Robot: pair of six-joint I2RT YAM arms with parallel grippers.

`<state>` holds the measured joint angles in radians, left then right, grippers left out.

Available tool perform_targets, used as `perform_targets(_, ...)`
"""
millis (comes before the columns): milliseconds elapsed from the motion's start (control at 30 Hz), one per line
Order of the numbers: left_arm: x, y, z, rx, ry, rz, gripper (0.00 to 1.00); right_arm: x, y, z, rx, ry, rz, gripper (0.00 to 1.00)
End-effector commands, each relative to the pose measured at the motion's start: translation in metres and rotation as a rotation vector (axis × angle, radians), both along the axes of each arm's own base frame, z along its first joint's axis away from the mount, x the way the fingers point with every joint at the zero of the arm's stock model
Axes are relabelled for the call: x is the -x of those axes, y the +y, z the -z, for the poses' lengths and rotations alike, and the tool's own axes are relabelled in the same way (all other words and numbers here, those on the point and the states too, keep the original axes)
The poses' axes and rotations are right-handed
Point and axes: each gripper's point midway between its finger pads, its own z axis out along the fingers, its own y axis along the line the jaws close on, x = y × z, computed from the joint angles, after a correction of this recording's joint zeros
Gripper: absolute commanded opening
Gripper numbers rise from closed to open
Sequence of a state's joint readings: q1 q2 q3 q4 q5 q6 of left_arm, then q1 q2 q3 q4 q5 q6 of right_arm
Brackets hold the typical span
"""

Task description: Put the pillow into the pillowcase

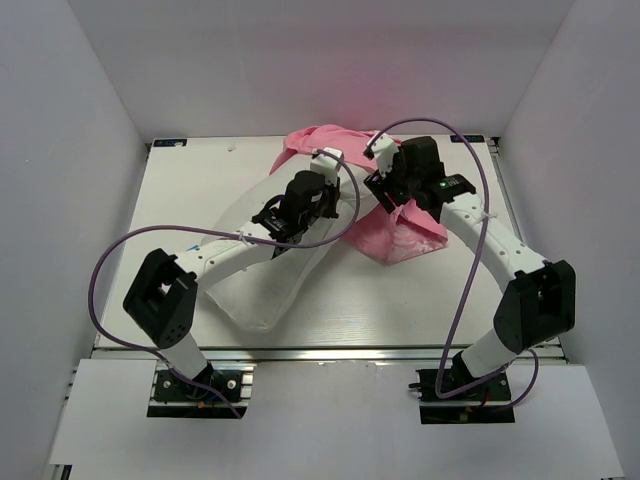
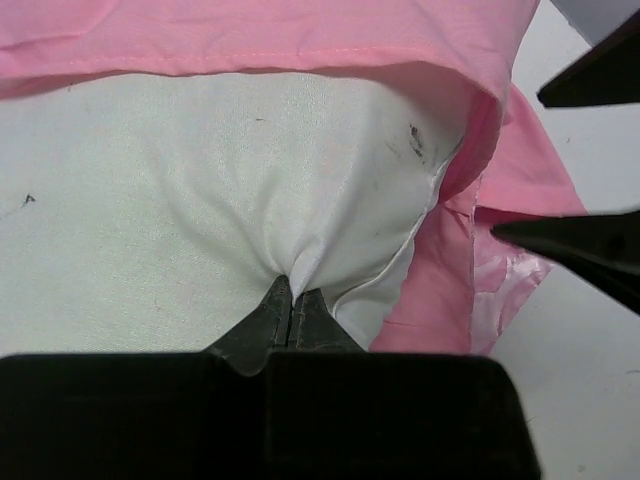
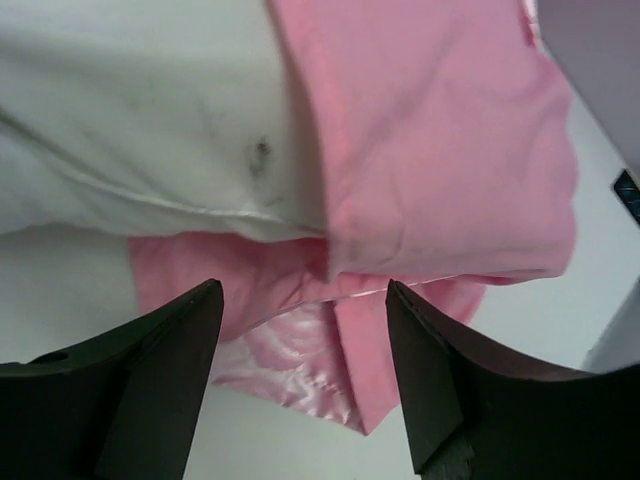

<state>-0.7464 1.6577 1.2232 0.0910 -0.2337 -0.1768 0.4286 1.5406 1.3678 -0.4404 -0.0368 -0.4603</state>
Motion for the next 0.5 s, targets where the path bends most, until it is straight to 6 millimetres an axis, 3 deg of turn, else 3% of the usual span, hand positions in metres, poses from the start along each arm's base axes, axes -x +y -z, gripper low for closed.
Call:
perform_targets(0, -0.006, -0.003, -0.047, 0.122, -0.08, 0.004, 0.0, -0.039, -0.007, -0.021, 0.033, -0.18, 0.077, 0.71)
perform_targets(67, -0.005, -0.003, -0.049, 0.13, -0.081, 0.006, 0.0, -0.051, -0.01, -0.025, 0.041, -0.224, 0.112, 0.68)
perform_targets(167, -0.004, -0.002, -0.05, 0.149, -0.079, 0.006, 0.0, -0.066, -0.008, -0.021, 0.045, -0.237, 0.122, 0.5)
perform_targets(200, -0.004, -0.001, -0.052, 0.153, -0.079, 0.004, 0.0, -0.068, -0.007, -0.021, 0.043, -0.235, 0.12, 0.39)
perform_targets(233, -0.004, -0.001, -0.051, 0.16, -0.076, 0.002, 0.0, -0.068, -0.005, -0.021, 0.038, -0.23, 0.11, 0.33)
perform_targets(267, -0.004, 0.0, -0.052, 0.164, -0.078, 0.0, 0.0, -0.066, 0.001, -0.022, 0.023, -0.209, 0.078, 0.22)
perform_targets(333, -0.005, 0.002, -0.052, 0.175, -0.076, -0.008, 0.0, -0.058, 0.01, -0.022, -0.006, -0.172, 0.033, 0.11)
perform_targets(400, -0.007, 0.002, -0.057, 0.196, -0.081, -0.01, 0.0, -0.037, 0.031, -0.033, -0.093, -0.108, -0.063, 0.01)
perform_targets(467, -0.01, 0.002, -0.064, 0.216, -0.092, -0.012, 0.0, -0.013, 0.057, -0.051, -0.196, -0.048, -0.179, 0.0)
